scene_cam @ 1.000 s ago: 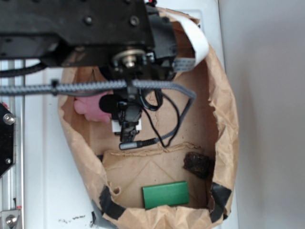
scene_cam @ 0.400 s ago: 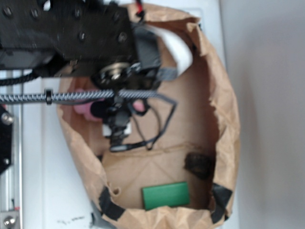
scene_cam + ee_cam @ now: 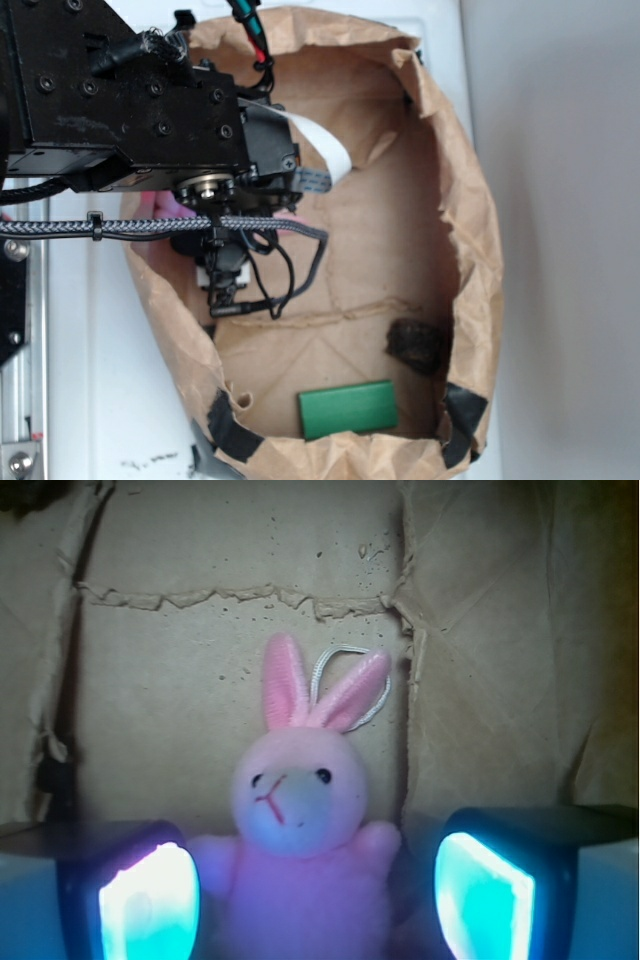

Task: Grab the pink bunny.

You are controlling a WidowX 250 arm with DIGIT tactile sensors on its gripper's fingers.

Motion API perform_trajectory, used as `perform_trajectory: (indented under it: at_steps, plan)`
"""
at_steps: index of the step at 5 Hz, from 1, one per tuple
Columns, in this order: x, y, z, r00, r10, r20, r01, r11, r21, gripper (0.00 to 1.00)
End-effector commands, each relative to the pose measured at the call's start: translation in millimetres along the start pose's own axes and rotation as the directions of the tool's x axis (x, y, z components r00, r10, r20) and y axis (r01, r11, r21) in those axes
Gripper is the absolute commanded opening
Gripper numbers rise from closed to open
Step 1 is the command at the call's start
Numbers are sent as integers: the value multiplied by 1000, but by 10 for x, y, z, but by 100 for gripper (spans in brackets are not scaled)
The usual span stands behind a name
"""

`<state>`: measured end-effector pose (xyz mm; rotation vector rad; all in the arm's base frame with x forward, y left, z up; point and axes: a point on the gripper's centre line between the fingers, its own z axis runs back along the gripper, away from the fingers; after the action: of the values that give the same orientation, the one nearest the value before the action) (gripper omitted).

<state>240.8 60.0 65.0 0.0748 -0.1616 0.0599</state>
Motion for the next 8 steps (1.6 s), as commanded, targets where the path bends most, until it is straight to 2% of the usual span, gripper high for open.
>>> perform_trajectory:
  at_steps: [1, 3, 4, 5, 7, 8]
  plan:
    - [100, 11, -83, 999, 30, 38, -31, 999, 20, 100]
    - [15, -98, -221, 999, 46, 18, -46, 999, -5, 100]
    - [9, -112, -235, 999, 34, 13, -34, 999, -15, 64]
    - [-22, -107, -171, 998, 58, 12, -58, 998, -21, 0]
    - [-84, -45, 98, 997, 76, 28, -75, 997, -27, 0]
    - [-111, 71, 536, 992, 123, 12, -122, 989, -79, 0]
